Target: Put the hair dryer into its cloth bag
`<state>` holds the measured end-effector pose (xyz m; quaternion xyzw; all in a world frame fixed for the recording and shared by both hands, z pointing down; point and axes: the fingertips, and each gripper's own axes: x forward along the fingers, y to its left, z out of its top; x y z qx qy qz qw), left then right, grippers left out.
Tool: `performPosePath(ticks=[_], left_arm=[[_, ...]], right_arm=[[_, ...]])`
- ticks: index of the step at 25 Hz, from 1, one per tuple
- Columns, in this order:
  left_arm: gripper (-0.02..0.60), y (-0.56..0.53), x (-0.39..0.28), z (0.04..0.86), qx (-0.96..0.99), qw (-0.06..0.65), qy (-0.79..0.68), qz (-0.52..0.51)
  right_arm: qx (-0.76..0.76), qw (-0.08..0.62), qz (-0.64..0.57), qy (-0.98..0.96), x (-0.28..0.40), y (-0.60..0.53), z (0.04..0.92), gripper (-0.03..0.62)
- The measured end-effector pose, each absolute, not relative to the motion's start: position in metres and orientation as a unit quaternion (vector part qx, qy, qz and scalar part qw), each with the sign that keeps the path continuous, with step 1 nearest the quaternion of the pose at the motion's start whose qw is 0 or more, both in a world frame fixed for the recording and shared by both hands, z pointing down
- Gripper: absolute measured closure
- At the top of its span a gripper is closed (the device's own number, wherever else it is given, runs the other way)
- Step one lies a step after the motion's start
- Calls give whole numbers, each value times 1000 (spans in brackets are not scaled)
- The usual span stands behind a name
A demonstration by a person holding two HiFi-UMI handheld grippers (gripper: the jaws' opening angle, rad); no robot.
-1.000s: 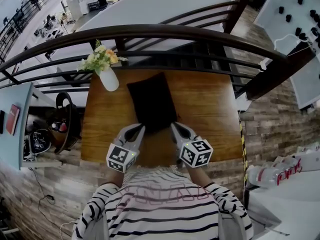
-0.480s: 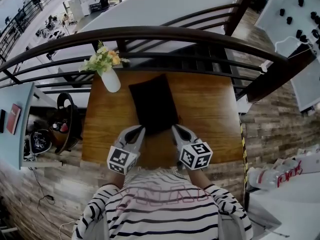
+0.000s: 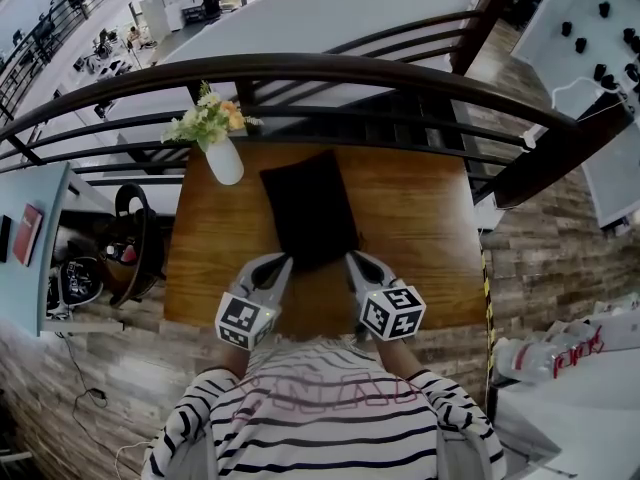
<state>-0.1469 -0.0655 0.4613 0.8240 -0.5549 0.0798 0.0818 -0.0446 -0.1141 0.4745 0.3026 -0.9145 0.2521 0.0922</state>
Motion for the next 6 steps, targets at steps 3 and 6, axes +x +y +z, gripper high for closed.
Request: performPosePath(ticks=[3,6], left_arm=[[579,-65,-146,463,824,85,-554,82],[580,-67,-143,461,827,87,-550,81]], right_arm=[[302,95,251,-915,-45,-114,476,594],[302,98,251,-915,-45,-115,478,594]])
